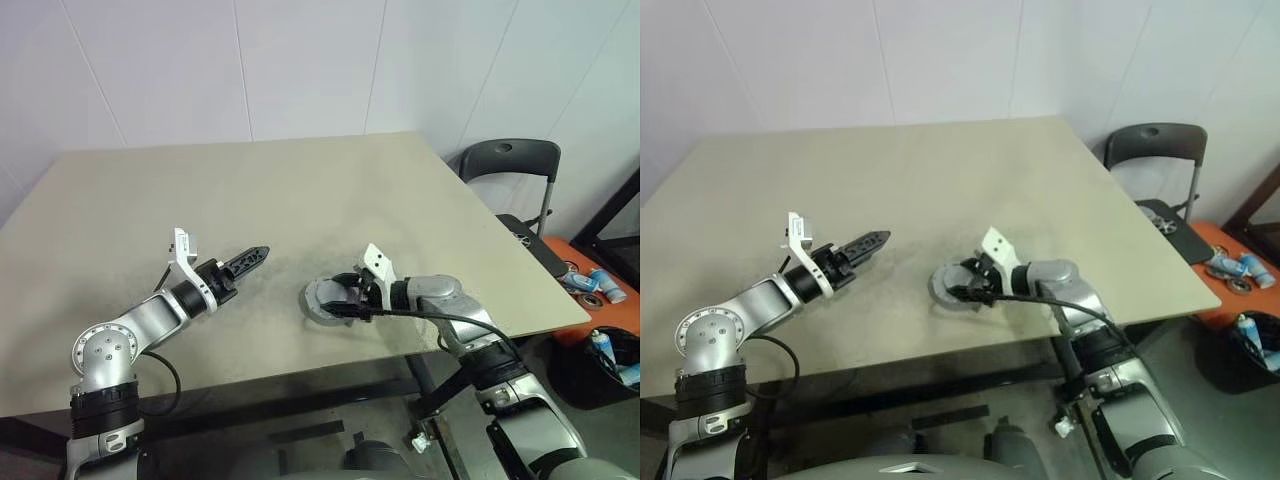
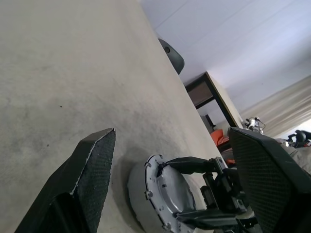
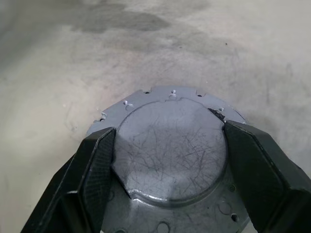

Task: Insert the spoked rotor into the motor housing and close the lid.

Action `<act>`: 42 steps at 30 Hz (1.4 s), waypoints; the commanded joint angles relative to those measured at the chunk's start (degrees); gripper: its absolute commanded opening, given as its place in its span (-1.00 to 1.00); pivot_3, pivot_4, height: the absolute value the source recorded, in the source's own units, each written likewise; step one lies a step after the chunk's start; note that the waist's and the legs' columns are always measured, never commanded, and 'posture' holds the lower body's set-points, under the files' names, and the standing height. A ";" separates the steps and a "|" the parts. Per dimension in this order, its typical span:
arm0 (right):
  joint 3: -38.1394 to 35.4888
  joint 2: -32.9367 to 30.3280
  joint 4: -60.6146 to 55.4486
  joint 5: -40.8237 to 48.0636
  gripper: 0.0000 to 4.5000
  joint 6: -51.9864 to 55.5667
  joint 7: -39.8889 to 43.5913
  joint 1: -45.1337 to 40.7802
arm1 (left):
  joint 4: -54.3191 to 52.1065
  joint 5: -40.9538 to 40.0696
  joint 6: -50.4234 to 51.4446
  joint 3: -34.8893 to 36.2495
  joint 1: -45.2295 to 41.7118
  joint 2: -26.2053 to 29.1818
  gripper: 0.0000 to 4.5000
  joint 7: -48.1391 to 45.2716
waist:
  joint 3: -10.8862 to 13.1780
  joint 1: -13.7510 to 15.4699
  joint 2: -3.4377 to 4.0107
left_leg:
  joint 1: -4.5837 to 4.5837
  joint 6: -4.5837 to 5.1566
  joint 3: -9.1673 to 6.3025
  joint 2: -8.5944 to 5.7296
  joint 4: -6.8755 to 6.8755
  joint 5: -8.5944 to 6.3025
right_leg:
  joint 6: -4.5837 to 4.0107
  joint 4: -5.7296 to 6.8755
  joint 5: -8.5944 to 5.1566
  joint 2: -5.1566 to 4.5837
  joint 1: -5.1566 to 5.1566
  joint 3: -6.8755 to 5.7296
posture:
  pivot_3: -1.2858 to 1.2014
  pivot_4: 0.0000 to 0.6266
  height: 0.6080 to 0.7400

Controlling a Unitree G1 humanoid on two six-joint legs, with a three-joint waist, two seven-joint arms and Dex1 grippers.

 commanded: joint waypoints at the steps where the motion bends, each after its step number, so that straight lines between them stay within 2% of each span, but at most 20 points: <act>1: 2.18 -0.84 5.33 -6.16 0.40 -3.55 -4.46 2.78 | -1.05 -1.06 -0.09 0.30 -1.40 0.36 0.74 -0.24 | -0.03 -0.29 0.00 | 0.01 0.00 0.00 0.00 0.00 0.00 | 0.00 0.00 0.00 0.00 0.00 0.01 | 0.03 -1.00 1.00; 5: 2.32 -0.84 12.23 -11.27 0.40 -11.40 -13.13 1.06 | -1.33 -0.92 -0.23 -0.05 -1.30 -0.12 0.74 -0.06 | -0.13 -0.61 0.07 | 0.14 -0.12 0.04 0.04 0.02 -0.05 | -0.01 0.04 0.01 0.00 0.07 0.03 | 0.03 -1.00 1.00; 9: 2.80 -2.63 9.66 -7.86 0.40 -9.35 -7.13 2.79 | -2.35 -0.96 -0.37 -0.47 -0.72 -0.93 0.74 0.50 | -0.13 -0.45 0.13 | 0.54 -0.21 0.04 0.05 0.02 -0.10 | -0.04 0.01 0.03 -0.06 0.19 -0.01 | 0.03 -1.00 1.00; 12: 3.47 -4.13 7.19 -6.28 0.40 -6.72 -3.26 4.09 | -2.87 -0.76 -0.43 -0.76 -0.41 -1.50 0.74 0.69 | -0.16 -0.07 0.26 | 0.53 -0.21 0.22 -0.02 0.00 -0.10 | -0.03 0.01 0.02 -0.48 0.19 -0.29 | 0.03 -1.00 1.00; 23: -5.12 0.11 4.11 5.75 0.40 10.08 -1.79 -1.49 | -1.23 -0.17 -0.44 -0.52 -1.24 -1.17 0.74 -0.26 | -0.25 -0.10 0.25 | -0.06 -0.08 0.29 -0.02 -0.09 -0.15 | 0.02 -0.26 0.00 -0.64 -0.01 -0.35 | 0.03 -1.00 1.00; 30: -0.52 -3.42 -0.36 1.84 0.40 7.42 1.04 2.17 | -0.78 0.02 -0.48 -0.36 -1.17 -0.93 0.74 -0.61 | -0.28 -0.18 0.31 | -0.21 -0.04 0.30 0.01 -0.47 -0.19 | 0.01 -0.69 -0.01 -0.69 -0.27 -0.38 | 0.03 -1.00 1.00; 32: 0.48 -4.43 -0.93 0.71 0.40 5.80 1.59 3.05 | -0.82 0.09 -0.45 -0.34 -1.04 -0.91 0.74 -0.67 | -0.35 -0.16 0.34 | -0.58 0.01 0.29 -0.02 -0.47 -0.23 | 0.02 -0.69 0.00 -0.73 -0.43 -0.41 | 0.03 -1.00 1.00; 34: -0.74 -4.14 -1.85 2.05 0.40 6.43 1.46 3.04 | -1.03 0.11 -0.45 -0.34 -0.77 -0.95 0.74 -0.70 | -0.36 -0.15 0.34 | -0.98 0.01 0.28 -0.03 -0.46 -0.22 | 0.02 -0.68 0.02 -0.74 -0.79 -0.42 | 0.03 -1.00 1.00; 42: -3.81 -2.08 -6.48 4.61 0.40 10.17 -1.21 1.21 | -1.63 0.33 -0.78 -0.56 0.09 -1.29 0.74 -0.85 | -0.33 -0.17 0.39 | -1.03 0.01 0.28 -0.03 -0.47 -0.23 | 0.00 -0.68 0.02 -0.77 -0.85 -0.45 | 0.03 -1.00 1.00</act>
